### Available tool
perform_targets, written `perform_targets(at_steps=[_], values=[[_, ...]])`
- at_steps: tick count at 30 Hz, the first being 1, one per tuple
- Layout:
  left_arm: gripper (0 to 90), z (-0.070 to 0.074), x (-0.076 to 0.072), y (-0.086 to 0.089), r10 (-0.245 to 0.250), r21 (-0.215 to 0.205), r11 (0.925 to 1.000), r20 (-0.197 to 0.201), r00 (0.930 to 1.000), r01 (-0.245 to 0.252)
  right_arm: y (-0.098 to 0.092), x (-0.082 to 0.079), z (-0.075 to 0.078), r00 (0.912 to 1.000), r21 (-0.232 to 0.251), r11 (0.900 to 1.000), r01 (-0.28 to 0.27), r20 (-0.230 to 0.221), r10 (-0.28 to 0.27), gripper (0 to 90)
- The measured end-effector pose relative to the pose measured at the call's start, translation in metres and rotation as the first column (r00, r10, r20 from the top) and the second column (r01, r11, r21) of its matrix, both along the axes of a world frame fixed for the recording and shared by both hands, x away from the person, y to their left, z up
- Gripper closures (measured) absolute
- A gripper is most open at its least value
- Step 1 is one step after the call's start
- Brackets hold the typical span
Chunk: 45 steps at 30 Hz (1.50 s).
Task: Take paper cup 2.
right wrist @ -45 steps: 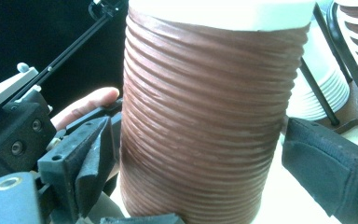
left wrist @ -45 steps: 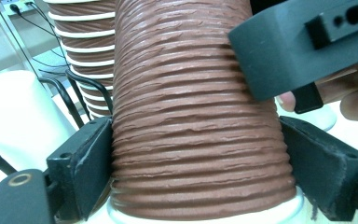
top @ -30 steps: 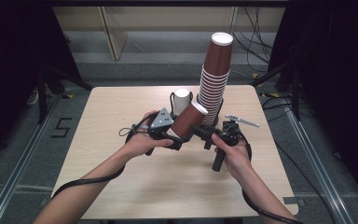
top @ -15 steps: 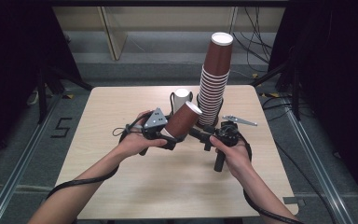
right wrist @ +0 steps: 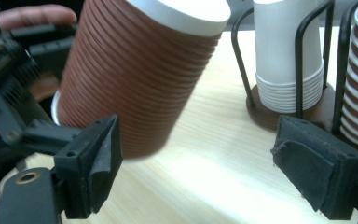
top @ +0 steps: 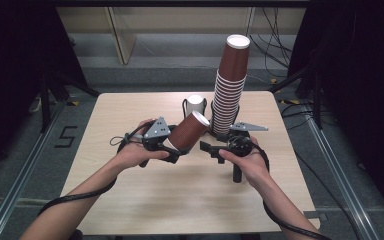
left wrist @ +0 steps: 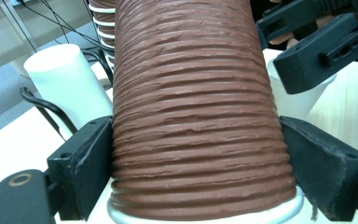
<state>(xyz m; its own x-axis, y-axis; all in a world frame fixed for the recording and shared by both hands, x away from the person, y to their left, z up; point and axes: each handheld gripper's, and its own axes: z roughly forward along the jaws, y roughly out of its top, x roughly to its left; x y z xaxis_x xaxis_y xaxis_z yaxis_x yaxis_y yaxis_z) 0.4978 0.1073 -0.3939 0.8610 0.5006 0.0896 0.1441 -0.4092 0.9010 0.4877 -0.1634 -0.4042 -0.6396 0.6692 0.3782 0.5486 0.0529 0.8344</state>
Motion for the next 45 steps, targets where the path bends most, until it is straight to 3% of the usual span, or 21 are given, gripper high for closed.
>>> perform_targets(at_steps=[4,7,11,18,19,24,29,30,31,32,33,34,35,36,38,39,41,42,43,44,45], values=[[13.4,0.0,-0.001,0.007,-0.011,0.013,0.9999,0.001,0.9999,0.011,0.003,0.002,0.0,0.9985,-0.054,0.998,-0.036,0.04,0.038,16.2],[13.4,0.0,-0.003,0.011,-0.02,0.027,0.9994,-0.004,0.9998,0.02,0.005,0.0,0.001,0.9986,-0.073,0.996,-0.044,0.025,0.046,16.7],[13.4,0.0,-0.005,0.016,-0.041,0.055,0.9976,-0.013,0.9991,0.042,0.007,0.0,0.0,0.9959,-0.117,0.99,-0.072,0.046,0.078,17.0],[13.4,0.002,-0.003,0.019,-0.079,0.116,0.9898,-0.028,0.9964,0.082,0.014,-0.003,-0.004,0.9905,-0.196,0.974,-0.117,0.049,0.129,17.3],[13.4,0.003,-0.003,0.019,-0.088,0.131,0.9872,-0.03,0.9957,0.091,0.015,-0.004,-0.004,0.9885,-0.211,0.968,-0.137,0.033,0.147,17.3],[13.5,0.003,-0.003,0.019,-0.113,0.164,0.9794,-0.036,0.9929,0.118,0.019,-0.005,-0.007,0.9805,-0.253,0.952,-0.174,0.044,0.191,17.3],[13.4,0.004,-0.003,0.019,-0.133,0.207,0.9683,-0.043,0.9902,0.139,0.021,-0.007,-0.009,0.97,-0.314,0.924,-0.219,0.033,0.241,17.3],[13.4,0.005,-0.003,0.02,-0.14,0.233,0.9614,-0.043,0.9892,0.147,0.022,-0.008,-0.011,0.9716,-0.302,0.928,-0.217,0.026,0.235,17.3],[13.4,0.004,-0.003,0.019,-0.147,0.225,0.962,-0.05,0.988,0.154,0.022,-0.009,-0.011,0.9696,-0.315,0.921,-0.228,0.012,0.244,17.3],[13.4,0.005,-0.003,0.019,-0.147,0.242,0.9579,-0.049,0.988,0.154,0.022,-0.007,-0.011,0.9639,-0.337,0.911,-0.237,0.035,0.264,17.3],[13.4,0.005,-0.003,0.019,-0.152,0.251,0.9547,-0.048,0.9871,0.16,0.022,-0.009,-0.012,0.9636,-0.335,0.909,-0.246,0.017,0.267,17.3],[13.4,0.006,-0.003,0.019,-0.162,0.277,0.9459,-0.047,0.9857,0.169,0.023,-0.008,-0.013,0.961,-0.345,0.904,-0.251,0.023,0.276,17.3],[13.4,0.005,-0.004,0.018,-0.16,0.273,0.9474,-0.049,0.9859,0.167,0.023,-0.009,-0.013,0.9617,-0.341,0.905,-0.254,0.011,0.274,17.3],[13.4,0.006,-0.004,0.019,-0.169,0.293,0.9399,-0.046,0.9845,0.175,0.023,-0.009,-0.014,0.9584,-0.349,0.9,-0.262,0.015,0.285,17.3],[13.4,0.006,-0.005,0.018,-0.174,0.299,0.937,-0.048,0.9835,0.181,0.024,-0.009,-0.015,0.9572,-0.357,0.895,-0.268,0.007,0.289,17.3],[13.4,0.006,-0.005,0.018,-0.183,0.318,0.9292,-0.048,0.9819,0.189,0.024,-0.01,-0.015,0.9555,-0.357,0.892,-0.278,-0.006,0.295,17.3],[13.5,0.006,-0.005,0.017,-0.194,0.329,0.9228,-0.051,0.9797,0.2,0.024,-0.009,-0.017,0.9527,-0.371,0.885,-0.282,0.001,0.304,17.3],[13.4,0.007,-0.005,0.017,-0.201,0.353,0.9132,-0.047,0.9785,0.204,0.024,-0.01,-0.017,0.9521,-0.375,0.882,-0.286,-0.008,0.306,17.3],[13.5,0.006,-0.006,0.017,-0.205,0.347,0.9139,-0.053,0.9772,0.211,0.025,-0.01,-0.017,0.9494,-0.379,0.878,-0.294,-0.009,0.314,17.3],[13.4,0.007,-0.006,0.016,-0.22,0.368,0.9023,-0.055,0.974,0.224,0.024,-0.009,-0.017,0.9469,-0.384,0.873,-0.3,-0.01,0.321,17.3],[13.4,0.007,-0.006,0.016,-0.227,0.378,0.8964,-0.055,0.9723,0.231,0.024,-0.009,-0.018,0.9455,-0.393,0.869,-0.3,-0.002,0.326,17.3]])
